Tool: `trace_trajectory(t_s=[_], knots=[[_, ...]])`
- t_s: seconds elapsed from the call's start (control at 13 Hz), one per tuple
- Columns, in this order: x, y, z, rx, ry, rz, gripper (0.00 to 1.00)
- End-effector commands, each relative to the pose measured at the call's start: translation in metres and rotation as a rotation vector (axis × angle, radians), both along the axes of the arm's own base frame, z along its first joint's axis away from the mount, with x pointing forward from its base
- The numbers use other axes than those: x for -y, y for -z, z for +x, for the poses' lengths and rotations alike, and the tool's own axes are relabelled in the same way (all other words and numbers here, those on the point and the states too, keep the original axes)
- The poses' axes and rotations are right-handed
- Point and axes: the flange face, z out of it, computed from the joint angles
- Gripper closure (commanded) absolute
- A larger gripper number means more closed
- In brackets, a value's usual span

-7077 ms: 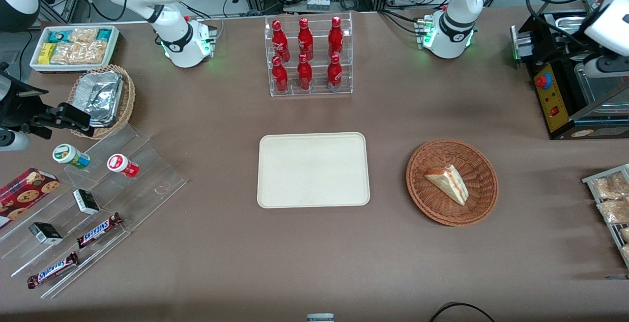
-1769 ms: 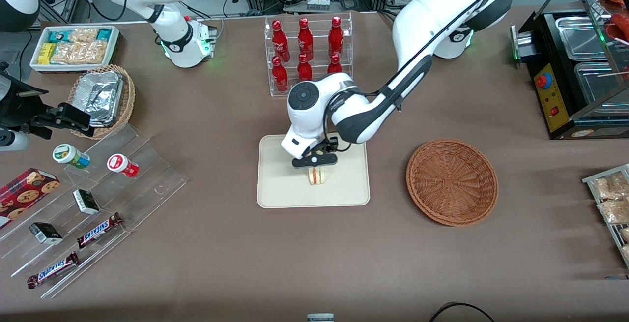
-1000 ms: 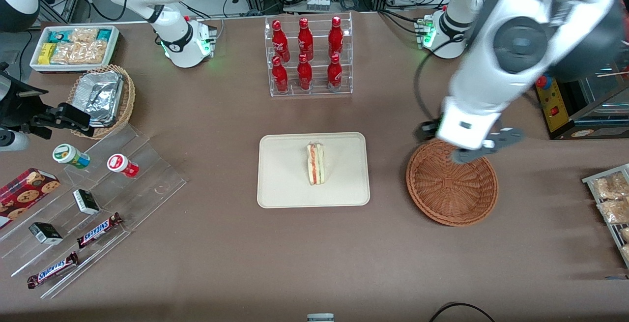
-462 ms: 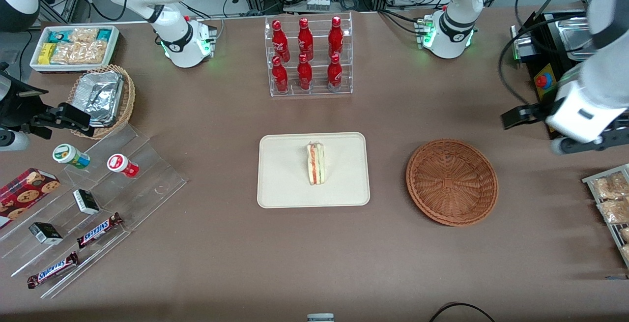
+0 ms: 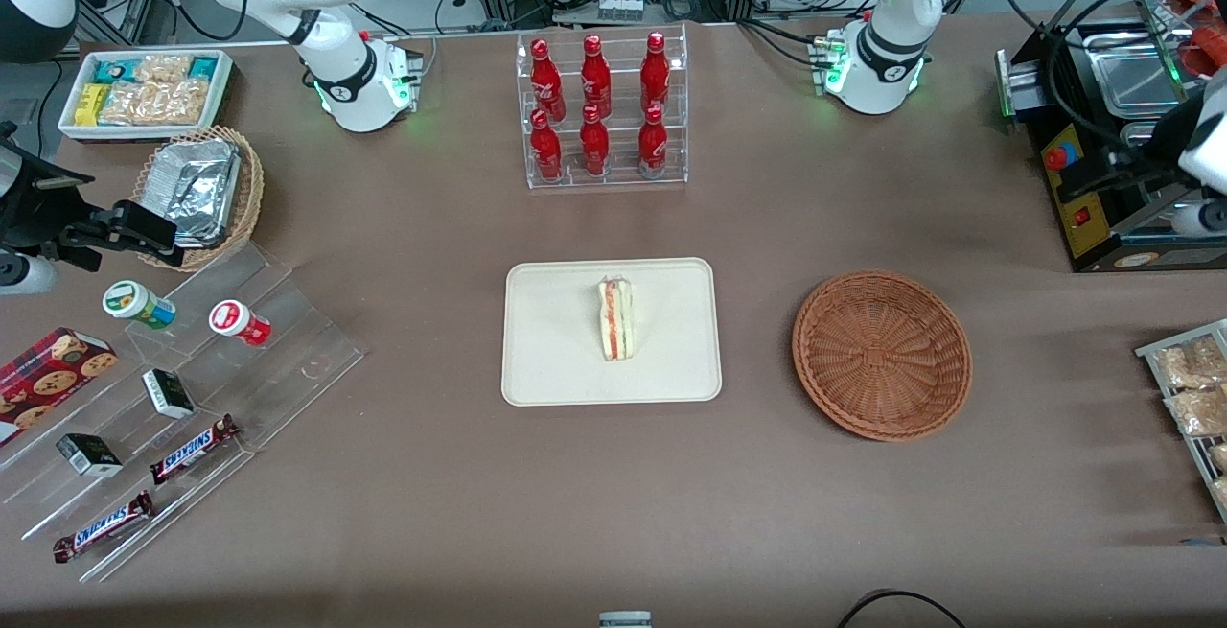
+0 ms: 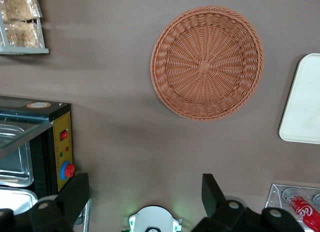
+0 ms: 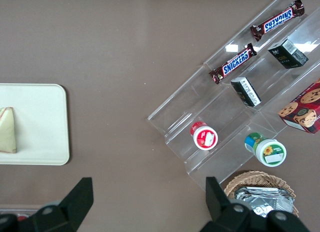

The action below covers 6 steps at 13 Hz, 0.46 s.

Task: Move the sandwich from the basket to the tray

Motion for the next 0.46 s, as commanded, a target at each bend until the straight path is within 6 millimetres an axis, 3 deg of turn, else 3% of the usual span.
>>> trace_trajectory(t_s=[0.0,0.15,0.38], knots=[[-0.004,0.001,-0.034,0.031,0.031,-0.024,0.01],[-0.003,-0.001,-0.025,0.038,0.032,-0.043,0.01],[0.000,-0.002,0.006,0.039,0.046,-0.044,0.01]])
